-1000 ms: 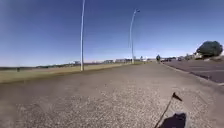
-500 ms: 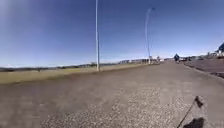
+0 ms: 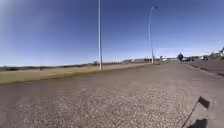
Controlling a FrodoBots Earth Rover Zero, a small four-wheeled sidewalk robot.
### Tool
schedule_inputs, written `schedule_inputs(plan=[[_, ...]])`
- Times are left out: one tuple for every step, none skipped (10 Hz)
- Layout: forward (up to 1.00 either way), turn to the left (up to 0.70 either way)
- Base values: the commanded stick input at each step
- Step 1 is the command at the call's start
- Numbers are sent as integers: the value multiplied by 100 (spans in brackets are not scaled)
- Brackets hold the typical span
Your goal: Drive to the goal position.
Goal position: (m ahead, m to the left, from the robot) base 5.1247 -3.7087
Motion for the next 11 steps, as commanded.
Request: schedule_inputs(plan=[[100, -27], [100, -36], [74, -56], [30, -82], [0, -100], [0, -100], [0, -36], [0, -20], [0, -5], [100, -14], [100, -34]])
